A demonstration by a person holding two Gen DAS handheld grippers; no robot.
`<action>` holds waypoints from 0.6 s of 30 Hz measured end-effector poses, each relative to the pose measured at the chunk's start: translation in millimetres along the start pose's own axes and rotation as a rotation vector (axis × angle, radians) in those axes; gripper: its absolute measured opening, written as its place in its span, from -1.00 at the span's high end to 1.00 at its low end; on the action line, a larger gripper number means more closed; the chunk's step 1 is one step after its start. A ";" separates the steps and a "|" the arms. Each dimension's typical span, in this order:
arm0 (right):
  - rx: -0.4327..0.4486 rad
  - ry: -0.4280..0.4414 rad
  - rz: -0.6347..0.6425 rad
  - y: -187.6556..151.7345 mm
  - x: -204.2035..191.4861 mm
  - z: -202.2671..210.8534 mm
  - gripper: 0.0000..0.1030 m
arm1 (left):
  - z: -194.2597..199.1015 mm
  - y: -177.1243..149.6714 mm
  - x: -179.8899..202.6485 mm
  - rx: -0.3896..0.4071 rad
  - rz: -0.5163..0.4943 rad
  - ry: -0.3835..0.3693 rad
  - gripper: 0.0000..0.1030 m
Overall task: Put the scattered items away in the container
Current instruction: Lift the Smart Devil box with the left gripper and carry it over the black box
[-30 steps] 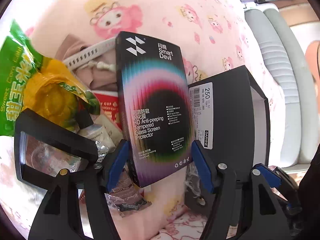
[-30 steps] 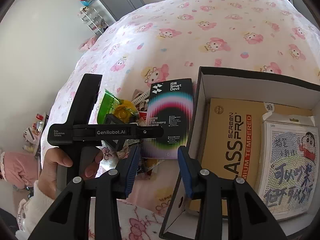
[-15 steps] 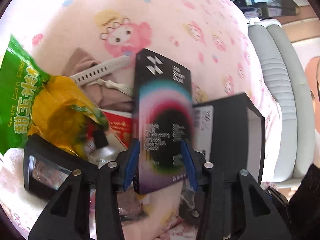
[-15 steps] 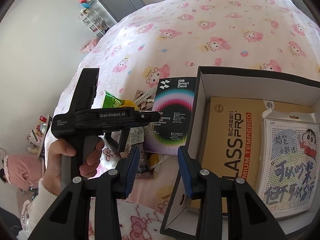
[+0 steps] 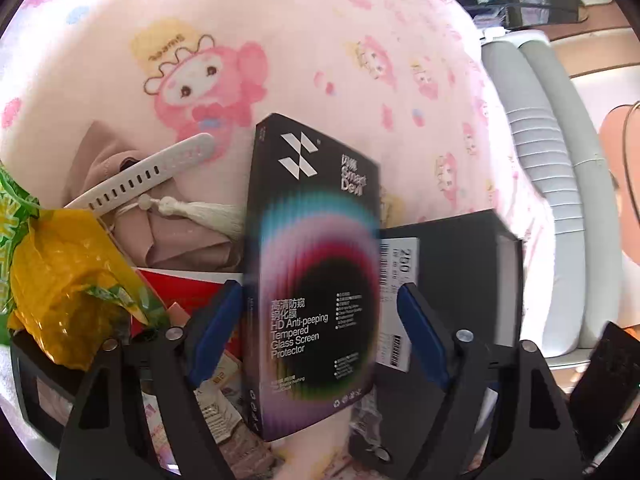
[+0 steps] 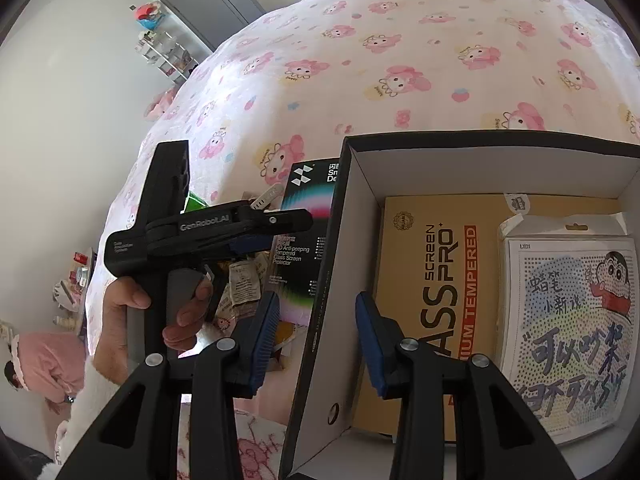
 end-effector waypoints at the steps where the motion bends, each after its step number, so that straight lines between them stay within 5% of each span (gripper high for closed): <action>1: 0.003 0.000 -0.003 0.3 1.0 1.0 0.31 | 8.8 -1.9 5.0 0.016 0.011 -0.041 -0.49; 5: 0.008 0.005 -0.012 0.0 1.8 2.7 0.31 | 40.7 -14.9 31.9 0.003 0.070 -0.330 -0.22; 9: -0.003 0.013 -0.018 -2.5 -1.5 -2.6 0.31 | 6.2 -48.2 46.7 -0.086 0.013 -0.158 -0.15; 12: -0.009 0.025 -0.010 -5.7 -5.8 -2.5 0.31 | -16.6 -61.5 54.3 -0.150 0.027 -0.142 -0.01; 14: -0.008 0.016 -0.002 -7.3 -6.7 -1.6 0.31 | -29.9 -73.1 60.4 -0.166 0.017 -0.104 0.56; 18: -0.014 0.014 -0.005 -8.5 -5.6 0.1 0.31 | -4.9 -75.7 75.6 -0.073 -0.011 -0.073 0.68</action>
Point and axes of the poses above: each gripper's, at about its wrist camera, not at the fingertips, and z roughly against the way its jaws point, x to its right, y to its top, the point moved 6 cm from there along -z, roughly the way its jaws point, and after that the axes turned 11 degrees about x, right-handed, at the moved point
